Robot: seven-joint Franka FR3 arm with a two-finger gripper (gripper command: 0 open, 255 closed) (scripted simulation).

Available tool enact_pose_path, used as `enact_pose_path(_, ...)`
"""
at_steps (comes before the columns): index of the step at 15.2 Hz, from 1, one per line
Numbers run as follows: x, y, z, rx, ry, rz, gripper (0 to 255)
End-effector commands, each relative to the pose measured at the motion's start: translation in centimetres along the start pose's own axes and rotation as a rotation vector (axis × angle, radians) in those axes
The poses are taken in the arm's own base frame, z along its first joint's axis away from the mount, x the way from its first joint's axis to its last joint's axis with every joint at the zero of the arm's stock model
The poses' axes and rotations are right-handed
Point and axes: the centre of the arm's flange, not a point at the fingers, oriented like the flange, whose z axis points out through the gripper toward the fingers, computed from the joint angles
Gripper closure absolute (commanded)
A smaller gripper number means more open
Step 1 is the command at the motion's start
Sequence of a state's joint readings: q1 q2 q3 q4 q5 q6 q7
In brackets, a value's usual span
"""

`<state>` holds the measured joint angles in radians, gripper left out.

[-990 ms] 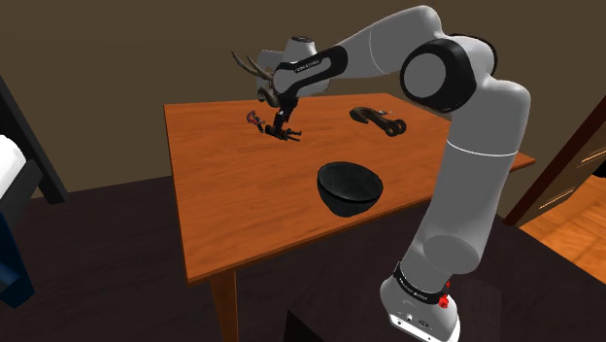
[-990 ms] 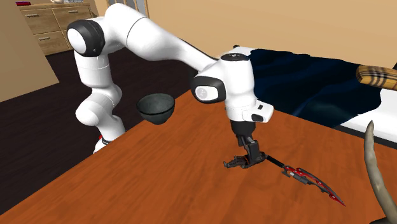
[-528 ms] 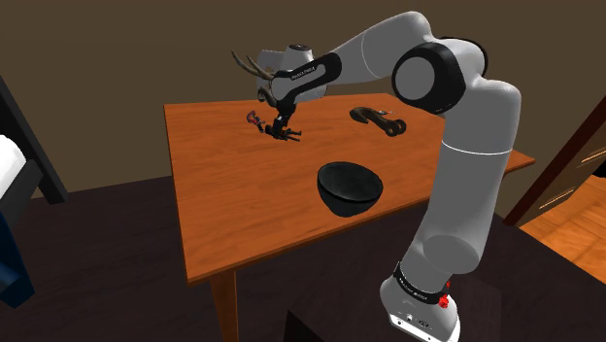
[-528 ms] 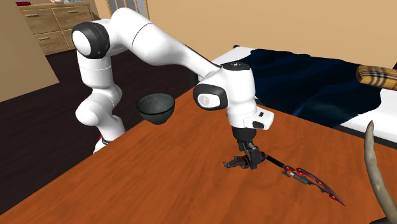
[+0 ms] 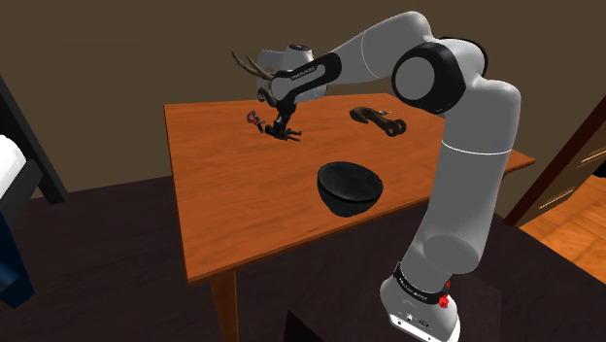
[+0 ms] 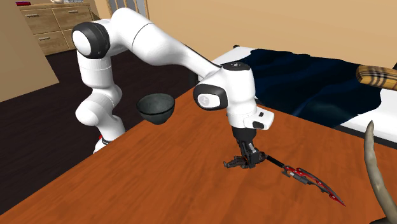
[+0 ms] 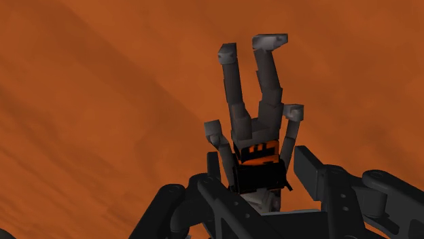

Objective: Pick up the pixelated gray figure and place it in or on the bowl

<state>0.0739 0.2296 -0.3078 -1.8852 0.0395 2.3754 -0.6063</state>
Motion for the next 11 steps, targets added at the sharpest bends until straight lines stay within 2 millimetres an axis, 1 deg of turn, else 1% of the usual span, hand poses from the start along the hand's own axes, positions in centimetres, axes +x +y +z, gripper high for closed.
enact_pose_path(1, 0.0, 0.0, 0.0, 0.000, 0.000, 0.000, 255)
enact_pose_path(6, 0.0, 0.0, 0.0, 0.000, 0.000, 0.000, 255)
enact_pose_path(11, 0.5, 0.5, -2.5, 0.000, 0.000, 0.000, 255)
